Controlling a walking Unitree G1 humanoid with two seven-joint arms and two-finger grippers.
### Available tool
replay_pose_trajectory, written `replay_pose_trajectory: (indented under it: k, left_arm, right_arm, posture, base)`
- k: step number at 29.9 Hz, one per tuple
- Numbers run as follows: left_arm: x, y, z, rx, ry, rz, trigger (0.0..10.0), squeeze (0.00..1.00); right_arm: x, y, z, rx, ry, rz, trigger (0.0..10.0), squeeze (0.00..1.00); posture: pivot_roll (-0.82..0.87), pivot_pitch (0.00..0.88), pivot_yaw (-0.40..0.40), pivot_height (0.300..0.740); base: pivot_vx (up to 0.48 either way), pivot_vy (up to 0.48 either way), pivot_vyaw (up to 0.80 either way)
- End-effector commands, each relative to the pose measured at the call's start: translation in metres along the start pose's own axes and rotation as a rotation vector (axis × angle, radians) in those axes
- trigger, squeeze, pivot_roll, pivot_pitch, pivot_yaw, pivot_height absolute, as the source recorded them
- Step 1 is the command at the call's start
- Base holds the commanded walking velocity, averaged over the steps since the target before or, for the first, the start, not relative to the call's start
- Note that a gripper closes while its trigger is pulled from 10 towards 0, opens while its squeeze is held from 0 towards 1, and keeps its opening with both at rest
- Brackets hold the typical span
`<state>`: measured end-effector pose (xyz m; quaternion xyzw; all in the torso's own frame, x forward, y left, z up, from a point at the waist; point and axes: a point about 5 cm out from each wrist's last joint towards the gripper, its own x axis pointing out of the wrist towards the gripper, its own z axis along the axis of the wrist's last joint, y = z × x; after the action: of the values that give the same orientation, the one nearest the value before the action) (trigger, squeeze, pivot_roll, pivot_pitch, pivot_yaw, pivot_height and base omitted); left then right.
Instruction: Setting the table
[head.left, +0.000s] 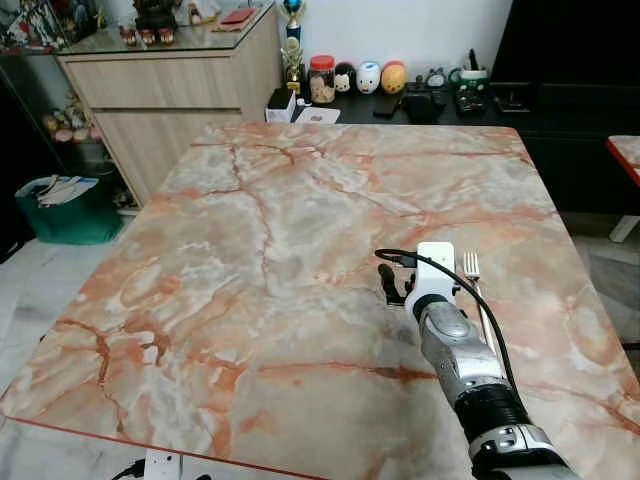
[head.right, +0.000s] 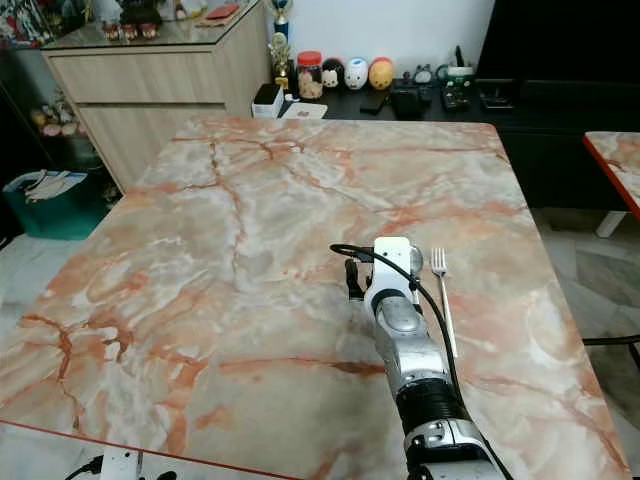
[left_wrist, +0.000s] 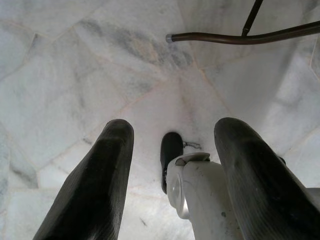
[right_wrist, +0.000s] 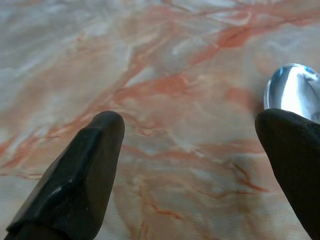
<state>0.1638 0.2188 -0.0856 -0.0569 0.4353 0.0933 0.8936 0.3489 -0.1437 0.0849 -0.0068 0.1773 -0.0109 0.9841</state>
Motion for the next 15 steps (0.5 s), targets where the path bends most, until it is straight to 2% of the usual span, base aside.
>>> replay_pose_trajectory:
  k: [1, 8, 15]
  left_arm:
    - [-0.001, 0.002, -0.006, -0.006, 0.024, 0.007, 10.0, 0.00]
    - [-0.001, 0.003, -0.006, -0.004, 0.024, 0.006, 10.0, 0.00]
    - [-0.001, 0.003, -0.006, -0.003, 0.026, 0.004, 10.0, 0.00]
  right_arm:
    - [0.002, -0.001, 0.002, 0.010, 0.012, -0.016, 10.0, 0.00]
    - [-0.001, -0.018, 0.017, 0.040, -0.058, -0.086, 10.0, 0.00]
    - [-0.007, -0.021, 0.013, 0.032, -0.047, -0.103, 10.0, 0.00]
  posture:
    - [-0.09, 0.000, 0.057, 0.740]
    - [-0.10, 0.000, 0.057, 0.740]
    - [-0.10, 0.000, 0.057, 0.740]
  base:
    - [0.000, 0.000, 0.00]
    - [0.000, 0.000, 0.00]
    - [0.000, 0.000, 0.00]
